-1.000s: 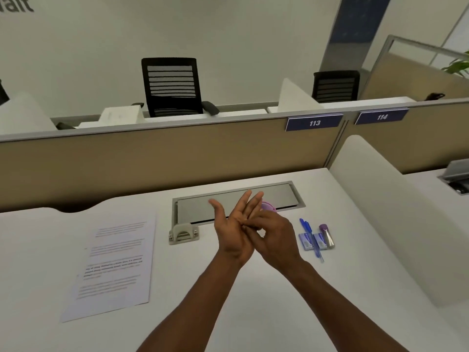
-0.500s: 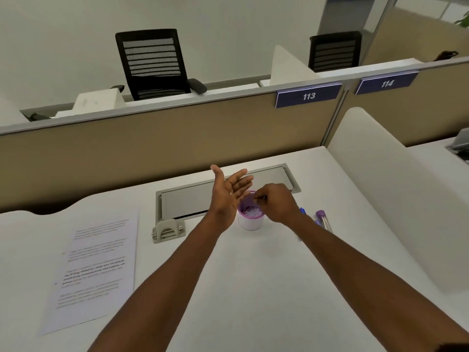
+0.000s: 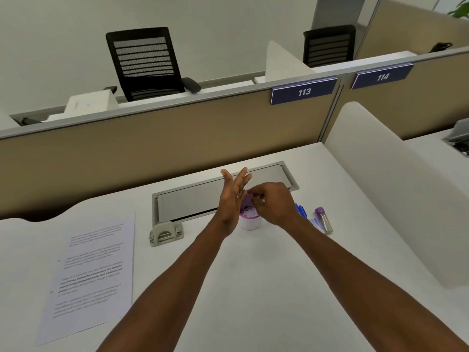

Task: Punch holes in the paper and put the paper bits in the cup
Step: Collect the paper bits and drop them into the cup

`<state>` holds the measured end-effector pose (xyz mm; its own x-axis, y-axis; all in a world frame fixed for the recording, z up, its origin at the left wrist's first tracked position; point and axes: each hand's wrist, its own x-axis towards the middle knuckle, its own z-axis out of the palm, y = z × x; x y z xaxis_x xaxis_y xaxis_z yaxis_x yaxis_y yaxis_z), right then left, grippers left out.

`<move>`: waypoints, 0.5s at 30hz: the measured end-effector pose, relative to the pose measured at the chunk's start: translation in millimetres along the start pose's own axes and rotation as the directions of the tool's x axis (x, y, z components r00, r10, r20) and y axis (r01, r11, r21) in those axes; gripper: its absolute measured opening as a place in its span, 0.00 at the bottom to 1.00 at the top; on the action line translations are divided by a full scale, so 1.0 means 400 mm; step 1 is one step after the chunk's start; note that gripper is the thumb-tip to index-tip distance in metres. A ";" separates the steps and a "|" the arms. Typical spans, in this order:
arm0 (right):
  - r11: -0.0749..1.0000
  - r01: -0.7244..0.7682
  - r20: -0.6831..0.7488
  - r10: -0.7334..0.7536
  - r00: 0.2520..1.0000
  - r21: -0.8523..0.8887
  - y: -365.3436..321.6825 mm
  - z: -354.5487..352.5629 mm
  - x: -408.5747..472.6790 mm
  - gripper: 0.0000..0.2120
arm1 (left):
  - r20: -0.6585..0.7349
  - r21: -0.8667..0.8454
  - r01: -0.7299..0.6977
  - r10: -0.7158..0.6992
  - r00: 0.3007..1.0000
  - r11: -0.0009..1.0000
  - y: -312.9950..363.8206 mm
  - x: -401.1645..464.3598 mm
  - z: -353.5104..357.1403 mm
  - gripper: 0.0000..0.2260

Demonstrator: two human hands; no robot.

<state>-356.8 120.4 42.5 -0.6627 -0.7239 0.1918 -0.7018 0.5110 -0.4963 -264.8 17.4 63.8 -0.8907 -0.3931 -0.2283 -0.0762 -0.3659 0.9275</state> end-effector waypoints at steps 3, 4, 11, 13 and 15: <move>0.983 0.096 -0.255 -0.053 0.965 0.156 -0.024 0.000 -0.032 0.12 | -0.008 -0.004 0.008 -0.008 1.000 1.000 -0.009 0.005 0.009 0.43; 0.979 0.129 -0.272 -0.082 0.959 0.160 -0.035 0.012 -0.050 0.14 | -0.018 -0.020 0.011 -0.012 1.000 1.000 -0.010 0.008 0.013 0.43; 0.992 0.113 -0.207 -0.101 0.973 0.046 -0.025 0.098 -0.122 0.19 | -0.115 -0.013 -0.003 0.002 0.993 1.000 -0.020 0.022 0.041 0.44; 0.994 0.077 -0.246 -0.056 0.968 0.073 -0.019 0.095 -0.118 0.18 | -0.125 0.009 -0.009 0.010 0.992 1.000 -0.023 0.022 0.040 0.44; 0.991 0.131 -0.246 -0.122 0.962 0.021 -0.015 0.095 -0.115 0.19 | -0.126 0.011 -0.010 0.012 0.992 1.000 -0.025 0.024 0.038 0.44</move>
<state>-312.3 133.2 4.5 -0.6158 -0.6447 0.4530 -0.7771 0.4020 -0.4843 -279.5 30.2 57.0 -0.8282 -0.5002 -0.2528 -0.0721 -0.3521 0.9332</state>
